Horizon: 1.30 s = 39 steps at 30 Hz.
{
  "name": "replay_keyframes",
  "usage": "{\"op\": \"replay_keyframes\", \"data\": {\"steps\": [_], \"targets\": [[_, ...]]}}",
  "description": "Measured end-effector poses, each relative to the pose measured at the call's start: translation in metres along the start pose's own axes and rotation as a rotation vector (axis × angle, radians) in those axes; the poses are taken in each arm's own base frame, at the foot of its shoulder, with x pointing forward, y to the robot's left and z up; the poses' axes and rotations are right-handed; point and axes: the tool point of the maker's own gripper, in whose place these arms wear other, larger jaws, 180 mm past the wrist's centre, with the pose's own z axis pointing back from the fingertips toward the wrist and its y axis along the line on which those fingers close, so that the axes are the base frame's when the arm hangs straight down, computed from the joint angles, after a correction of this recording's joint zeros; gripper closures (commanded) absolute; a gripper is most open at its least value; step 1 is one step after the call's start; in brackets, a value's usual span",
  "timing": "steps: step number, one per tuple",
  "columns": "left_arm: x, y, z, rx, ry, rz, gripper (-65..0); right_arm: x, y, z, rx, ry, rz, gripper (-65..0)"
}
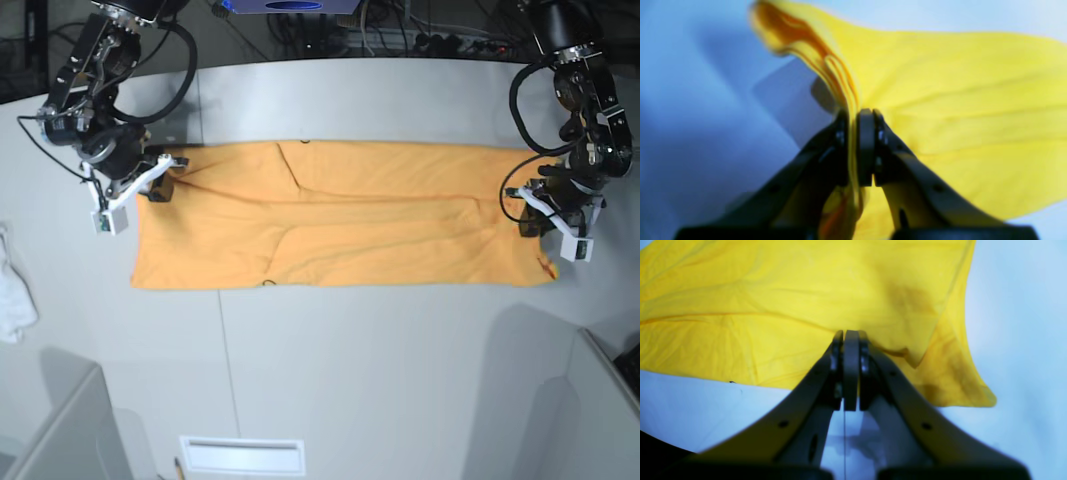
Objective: Fold the T-shirt properly
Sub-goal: 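Carry the strip end in the left gripper toward the right gripper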
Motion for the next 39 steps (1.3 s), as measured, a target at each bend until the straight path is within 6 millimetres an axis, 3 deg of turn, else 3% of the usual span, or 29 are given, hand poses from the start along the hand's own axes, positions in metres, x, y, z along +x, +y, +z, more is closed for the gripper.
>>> {"op": "replay_keyframes", "data": {"steps": [4, 11, 16, 25, 32, 39], "targets": [[-0.002, -0.023, -0.006, -0.015, 0.013, 0.013, 0.0, 0.001, 0.000, 0.000, 0.000, -0.002, 0.000, 0.0], [-0.012, -0.086, -0.024, -0.144, 0.055, -0.021, 0.0, 0.000, -0.001, 0.000, -0.002, -0.001, -0.001, 0.0], [-0.008, -0.116, -0.032, -0.199, 0.048, -0.013, 0.0, -0.003, -0.002, 0.001, -0.004, 0.006, -0.003, 0.0], [-0.027, -0.183, -0.040, -0.325, 0.098, -0.004, 0.0, -0.014, -0.003, 0.002, -0.008, 0.030, -0.009, 0.0], [-0.001, -0.211, -0.046, -0.377, 0.040, 0.025, 0.0, -0.010, -0.002, 0.001, -0.007, 0.021, -0.007, 0.0], [-0.018, -0.219, -0.054, -0.391, 0.093, 0.063, 0.0, -0.009, -0.002, 0.001, -0.006, 0.019, -0.007, 0.0]]}}
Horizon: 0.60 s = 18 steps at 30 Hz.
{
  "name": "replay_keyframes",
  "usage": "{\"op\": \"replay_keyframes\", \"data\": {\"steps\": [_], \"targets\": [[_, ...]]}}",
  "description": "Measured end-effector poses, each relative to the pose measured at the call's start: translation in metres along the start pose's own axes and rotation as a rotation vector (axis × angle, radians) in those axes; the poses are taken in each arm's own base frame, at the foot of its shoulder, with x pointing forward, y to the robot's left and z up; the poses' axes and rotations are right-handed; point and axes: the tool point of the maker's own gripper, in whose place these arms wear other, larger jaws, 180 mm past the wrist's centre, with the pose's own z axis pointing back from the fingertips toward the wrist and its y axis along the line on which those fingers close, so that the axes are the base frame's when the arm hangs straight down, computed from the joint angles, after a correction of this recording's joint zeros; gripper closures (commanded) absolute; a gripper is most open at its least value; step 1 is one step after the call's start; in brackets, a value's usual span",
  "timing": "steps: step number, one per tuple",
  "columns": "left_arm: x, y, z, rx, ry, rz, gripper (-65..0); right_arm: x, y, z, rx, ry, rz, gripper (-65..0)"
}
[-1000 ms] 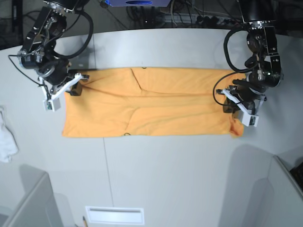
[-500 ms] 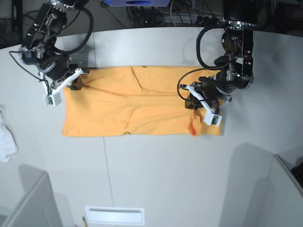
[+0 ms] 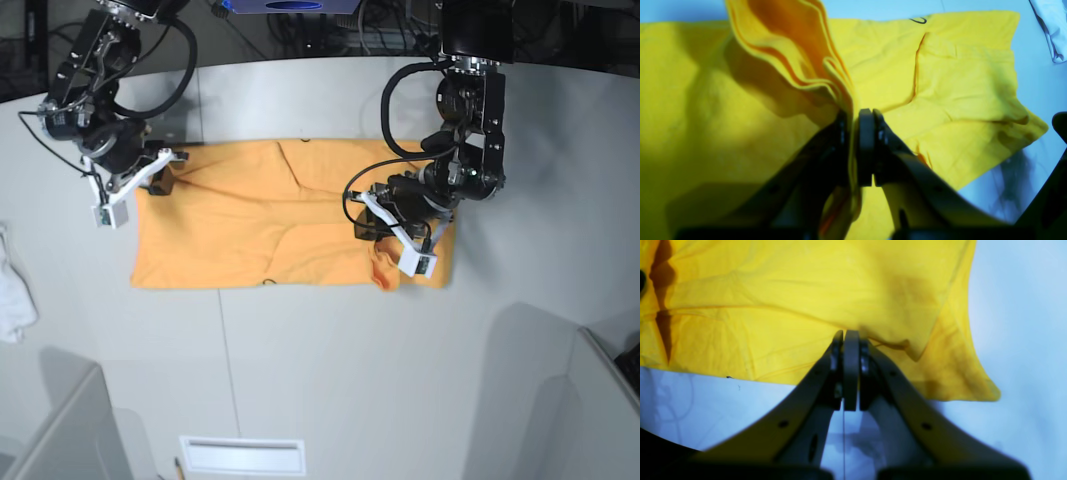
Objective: Fold the T-shirt properly
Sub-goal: 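Carry the strip end in the left gripper toward the right gripper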
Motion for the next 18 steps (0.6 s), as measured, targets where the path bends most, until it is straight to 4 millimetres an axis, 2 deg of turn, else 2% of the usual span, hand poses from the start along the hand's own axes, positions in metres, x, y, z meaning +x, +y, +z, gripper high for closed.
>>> {"op": "replay_keyframes", "data": {"steps": [7, 13, 18], "targets": [[0.006, -0.009, -0.003, -0.021, -0.021, 0.017, 0.0, 0.004, 0.000, 0.000, 0.001, -0.008, 0.002, 0.0], [-0.009, -0.041, -0.015, -0.076, 0.035, -0.013, 0.0, 0.006, 0.001, 0.000, 0.003, -0.013, 0.003, 0.0], [-0.003, -0.033, -0.024, -0.052, 0.041, 0.020, 0.0, 0.006, 0.001, 0.000, 0.002, -0.013, 0.004, 0.0]]}}
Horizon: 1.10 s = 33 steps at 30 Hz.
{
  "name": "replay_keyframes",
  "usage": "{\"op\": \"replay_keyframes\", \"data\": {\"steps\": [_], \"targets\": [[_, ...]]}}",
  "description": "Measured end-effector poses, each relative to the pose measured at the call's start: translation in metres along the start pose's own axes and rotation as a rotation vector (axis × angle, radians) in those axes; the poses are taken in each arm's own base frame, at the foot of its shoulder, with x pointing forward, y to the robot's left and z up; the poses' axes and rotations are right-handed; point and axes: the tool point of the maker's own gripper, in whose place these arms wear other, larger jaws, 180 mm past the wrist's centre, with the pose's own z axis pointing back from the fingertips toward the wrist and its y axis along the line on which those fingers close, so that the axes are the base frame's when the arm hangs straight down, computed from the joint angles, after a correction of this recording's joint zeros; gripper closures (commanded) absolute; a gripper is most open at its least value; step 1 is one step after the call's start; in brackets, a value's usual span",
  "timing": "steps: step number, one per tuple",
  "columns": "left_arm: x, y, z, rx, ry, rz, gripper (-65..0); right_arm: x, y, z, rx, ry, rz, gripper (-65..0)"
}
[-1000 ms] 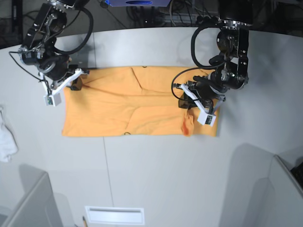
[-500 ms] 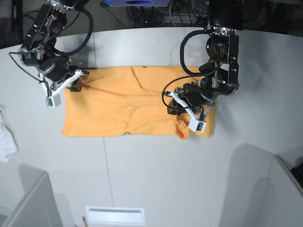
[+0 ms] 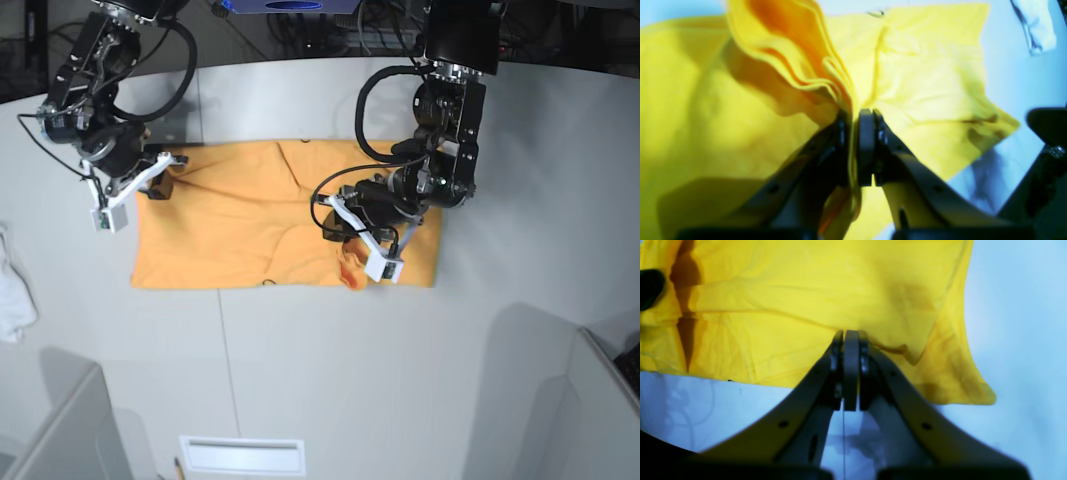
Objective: Fold the T-shirt properly
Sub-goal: 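Carry the strip end in the left gripper toward the right gripper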
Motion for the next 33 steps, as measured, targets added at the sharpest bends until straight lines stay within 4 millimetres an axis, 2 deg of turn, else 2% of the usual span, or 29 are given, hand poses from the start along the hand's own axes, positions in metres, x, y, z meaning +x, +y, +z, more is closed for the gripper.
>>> {"op": "replay_keyframes", "data": {"steps": [4, 26, 27, 30, 33], "targets": [[-0.007, 0.009, -0.004, 0.018, 0.026, 0.011, 0.0, 0.000, 0.000, 0.000, 0.000, 0.000, 0.000, 0.0], [-0.005, 0.000, -0.008, -0.001, 0.023, 0.012, 0.0, 0.000, 0.000, 0.000, 0.000, 0.000, 0.000, 0.0], [-0.005, 0.000, -0.008, -0.001, 0.023, 0.012, -3.9, 0.000, 0.000, 0.000, 0.000, 0.000, 0.000, 0.0], [-0.004, -0.005, -0.010, -0.008, 0.017, 0.022, -23.4, 0.000, 0.000, 0.000, 0.000, 0.000, 0.000, 0.0], [-0.003, -0.024, -0.015, -0.052, 0.011, 0.045, -39.2, 0.000, 0.000, 0.000, 0.000, 0.000, 0.000, 0.0]]}}
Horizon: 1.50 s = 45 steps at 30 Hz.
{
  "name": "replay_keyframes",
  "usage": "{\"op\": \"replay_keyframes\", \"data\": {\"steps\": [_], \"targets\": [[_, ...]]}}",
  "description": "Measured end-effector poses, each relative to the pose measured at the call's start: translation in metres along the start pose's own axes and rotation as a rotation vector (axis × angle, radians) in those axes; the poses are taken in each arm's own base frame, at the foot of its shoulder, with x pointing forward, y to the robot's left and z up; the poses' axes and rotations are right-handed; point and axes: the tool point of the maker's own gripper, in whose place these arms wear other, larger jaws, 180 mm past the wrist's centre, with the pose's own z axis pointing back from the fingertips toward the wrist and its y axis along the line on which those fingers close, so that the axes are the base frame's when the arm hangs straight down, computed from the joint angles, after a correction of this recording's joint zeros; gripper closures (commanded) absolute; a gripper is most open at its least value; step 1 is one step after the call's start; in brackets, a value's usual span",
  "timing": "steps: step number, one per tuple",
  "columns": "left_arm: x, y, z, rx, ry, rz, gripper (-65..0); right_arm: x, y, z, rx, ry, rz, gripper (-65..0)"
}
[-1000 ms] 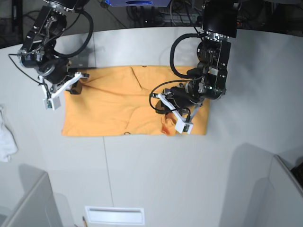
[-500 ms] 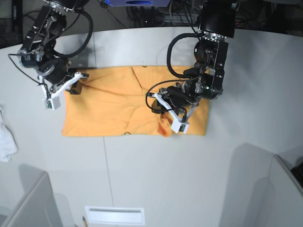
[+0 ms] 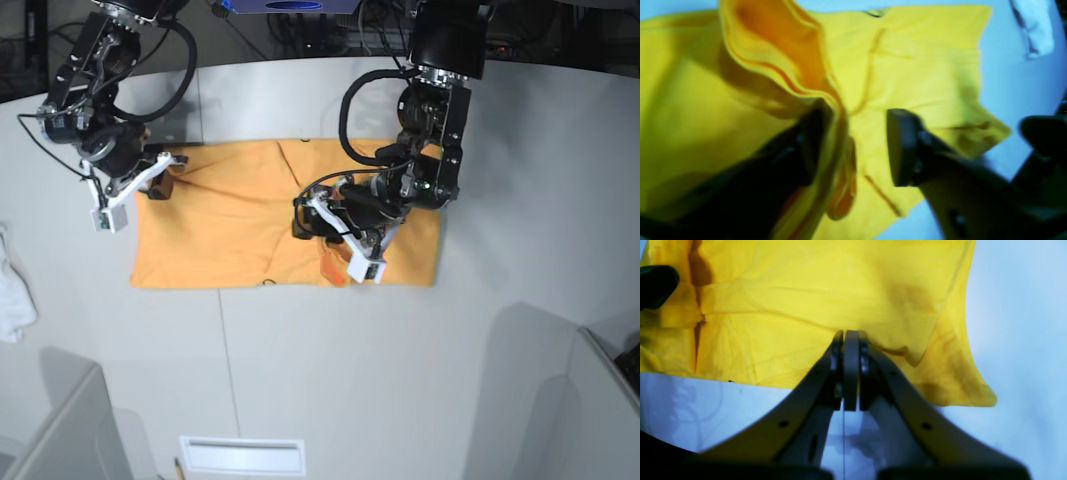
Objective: Fold the T-shirt properly
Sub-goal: 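Carry the strip end in the left gripper toward the right gripper, then release the folded end and raise the left gripper away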
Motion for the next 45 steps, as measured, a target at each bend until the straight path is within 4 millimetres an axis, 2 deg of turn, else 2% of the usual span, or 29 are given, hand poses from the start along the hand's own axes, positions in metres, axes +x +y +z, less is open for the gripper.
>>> {"op": "replay_keyframes", "data": {"steps": [2, 4, 6, 8, 10, 11, 13, 15, 17, 18, 21, 22, 27, 31, 36, 40, 45], "targets": [[-0.001, -0.011, -0.004, -0.023, -0.003, 0.017, -45.1, 0.000, 0.000, 0.000, 0.000, 0.001, 0.000, 0.0], [-0.005, -0.020, -0.009, -0.044, 0.005, 0.033, -48.1, 0.000, 0.000, 0.000, 0.000, 0.001, 0.000, 0.0], [-0.019, -0.031, -0.020, -0.063, 0.055, 0.010, -48.1, 0.000, 0.000, 0.000, 0.000, 0.001, 0.000, 0.0], [-0.040, -0.049, -0.029, -0.097, 0.123, -0.033, -48.1, -0.001, 0.000, 0.000, 0.000, 0.003, -0.001, 0.0], [-0.051, -0.068, -0.032, -0.140, 0.150, -0.064, -48.1, -0.001, 0.000, 0.000, 0.001, 0.002, -0.001, 0.0], [-0.050, -0.073, -0.031, -0.152, 0.146, -0.063, -47.9, -0.001, 0.000, 0.000, 0.000, 0.003, -0.001, 0.0], [-0.036, -0.073, -0.024, -0.152, 0.100, -0.060, -47.7, -0.002, 0.000, 0.000, -0.001, 0.005, -0.001, 0.0], [-0.009, -0.058, -0.008, -0.117, 0.008, -0.040, -45.6, -0.001, 0.000, 0.000, 0.000, 0.003, -0.002, 0.0], [0.013, -0.030, 0.018, -0.055, -0.091, -0.015, -36.4, -0.002, 0.000, 0.000, 0.000, 0.004, -0.001, 0.0], [0.016, -0.016, 0.031, -0.018, -0.112, -0.019, -29.5, -0.002, 0.000, 0.000, 0.001, 0.003, -0.002, 0.0], [0.020, 0.024, 0.062, 0.093, -0.158, -0.009, -2.8, -0.003, -0.001, 0.001, -0.004, 0.008, -0.002, 0.0], [0.021, 0.033, 0.067, 0.112, -0.164, -0.007, 0.0, -0.003, -0.001, 0.000, -0.005, 0.009, -0.002, 0.0], [0.015, 0.062, 0.083, 0.176, -0.167, 0.021, 0.0, 0.010, 0.001, -0.001, -0.001, -0.022, 0.005, 0.0], [-0.010, 0.093, 0.097, 0.259, -0.122, 0.058, 0.0, 0.013, 0.001, -0.001, 0.000, -0.029, 0.006, 0.0], [-0.044, 0.119, 0.094, 0.299, -0.030, 0.107, 0.0, 0.024, 0.000, -0.003, 0.003, -0.048, 0.011, 0.0], [-0.061, 0.131, 0.094, 0.322, 0.011, 0.134, 0.0, 0.037, -0.019, -0.008, -0.012, -0.064, -0.057, 0.0], [-0.061, 0.129, 0.094, 0.318, 0.000, 0.137, 0.0, 0.030, -0.051, -0.017, -0.040, 0.033, -0.186, 0.0]]}}
